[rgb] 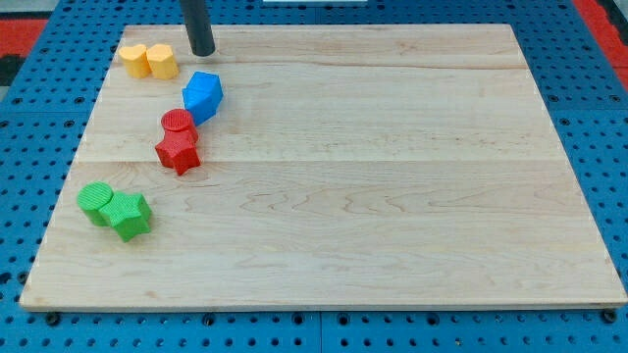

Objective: Separate the yellow heart from the yellow hexagon

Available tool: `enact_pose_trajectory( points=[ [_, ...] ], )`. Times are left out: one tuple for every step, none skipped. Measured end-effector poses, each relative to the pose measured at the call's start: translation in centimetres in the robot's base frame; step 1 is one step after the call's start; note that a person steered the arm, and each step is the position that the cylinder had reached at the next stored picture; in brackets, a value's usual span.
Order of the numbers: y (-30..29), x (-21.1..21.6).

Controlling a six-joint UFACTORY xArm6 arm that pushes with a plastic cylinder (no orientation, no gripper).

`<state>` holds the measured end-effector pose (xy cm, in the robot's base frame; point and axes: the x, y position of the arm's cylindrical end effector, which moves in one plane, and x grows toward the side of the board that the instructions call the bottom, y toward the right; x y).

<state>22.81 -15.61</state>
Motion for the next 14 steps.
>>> enact_pose_trajectory(
  points=[
    [-3.5,-2.1],
    [-8.2,-2.1],
    [-8.9,-0.2],
    [-8.9,2.5],
    [-8.9,4.7],
    [-9.7,5.8],
    [-12.6,3.9],
    [-13.2,5.3],
    [-13.1,6.2],
    [-12.1,6.8],
    [-9.4,7.6],
    [-9.0,7.9],
    [-13.5,10.3],
    [-13.8,20.0]
  ],
)
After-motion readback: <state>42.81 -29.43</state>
